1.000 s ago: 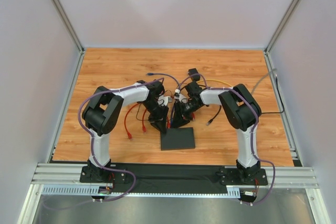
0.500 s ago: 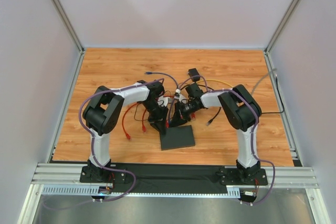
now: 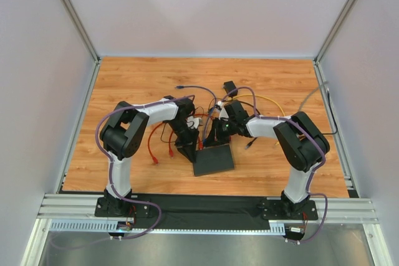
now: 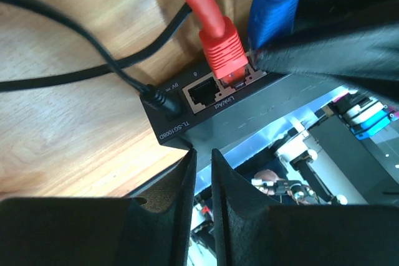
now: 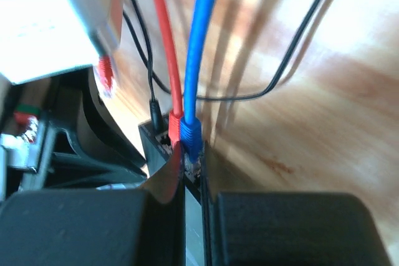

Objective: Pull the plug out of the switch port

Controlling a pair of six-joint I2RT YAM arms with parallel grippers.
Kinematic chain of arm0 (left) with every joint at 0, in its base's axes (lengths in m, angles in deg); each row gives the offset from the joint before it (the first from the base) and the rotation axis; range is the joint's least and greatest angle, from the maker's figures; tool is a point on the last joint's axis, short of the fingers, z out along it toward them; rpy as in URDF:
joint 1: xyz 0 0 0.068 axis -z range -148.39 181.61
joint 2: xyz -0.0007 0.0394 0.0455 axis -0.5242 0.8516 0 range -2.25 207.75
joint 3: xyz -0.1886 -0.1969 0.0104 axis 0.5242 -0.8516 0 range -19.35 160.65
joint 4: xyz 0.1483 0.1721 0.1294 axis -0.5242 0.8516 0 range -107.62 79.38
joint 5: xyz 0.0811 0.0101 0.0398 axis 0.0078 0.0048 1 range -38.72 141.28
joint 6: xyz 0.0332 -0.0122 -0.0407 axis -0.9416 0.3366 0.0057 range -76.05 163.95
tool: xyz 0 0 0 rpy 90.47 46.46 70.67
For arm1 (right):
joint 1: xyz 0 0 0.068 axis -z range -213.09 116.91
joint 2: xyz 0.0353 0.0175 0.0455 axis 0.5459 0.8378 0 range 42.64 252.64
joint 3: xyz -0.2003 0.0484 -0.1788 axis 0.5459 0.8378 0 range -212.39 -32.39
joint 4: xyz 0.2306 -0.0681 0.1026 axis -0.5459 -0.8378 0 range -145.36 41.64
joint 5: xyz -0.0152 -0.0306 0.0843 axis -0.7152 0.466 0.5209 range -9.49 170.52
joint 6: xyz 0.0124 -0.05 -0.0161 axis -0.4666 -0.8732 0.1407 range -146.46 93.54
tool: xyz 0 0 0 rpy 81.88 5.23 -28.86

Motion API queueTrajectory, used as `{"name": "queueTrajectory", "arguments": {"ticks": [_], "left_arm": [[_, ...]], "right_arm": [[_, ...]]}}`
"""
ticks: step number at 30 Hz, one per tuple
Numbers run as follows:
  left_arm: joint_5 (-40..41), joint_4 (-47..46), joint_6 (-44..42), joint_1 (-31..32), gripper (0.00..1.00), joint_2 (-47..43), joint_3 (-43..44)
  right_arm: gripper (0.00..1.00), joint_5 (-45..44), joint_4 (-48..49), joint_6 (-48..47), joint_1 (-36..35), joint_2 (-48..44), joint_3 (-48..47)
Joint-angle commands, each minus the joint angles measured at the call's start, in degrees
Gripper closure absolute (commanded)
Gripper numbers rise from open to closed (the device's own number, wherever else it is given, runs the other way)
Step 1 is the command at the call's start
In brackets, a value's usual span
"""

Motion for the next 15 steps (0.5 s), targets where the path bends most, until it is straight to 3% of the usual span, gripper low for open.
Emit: {"name": "queueTrajectory", "arguments": {"ticks": [1, 10, 15], "left_arm": [[9.5, -4.1, -2.7, 0.2, 0.76, 2.7, -0.3], [10.5, -3.5, -3.4, 0.1, 0.76, -0.7, 1.2], [10.2, -4.7, -4.1, 0.0, 0.75, -6.7, 0.7]], "right_arm": [[1.0, 0.5, 11.0, 7.1, 1.1, 0.8, -0.4], [1.0, -1.6, 6.7, 8.2, 1.1, 2.0, -1.5], [1.0, -8.6, -7.8, -1.8, 1.2, -2.5, -8.2]]}}
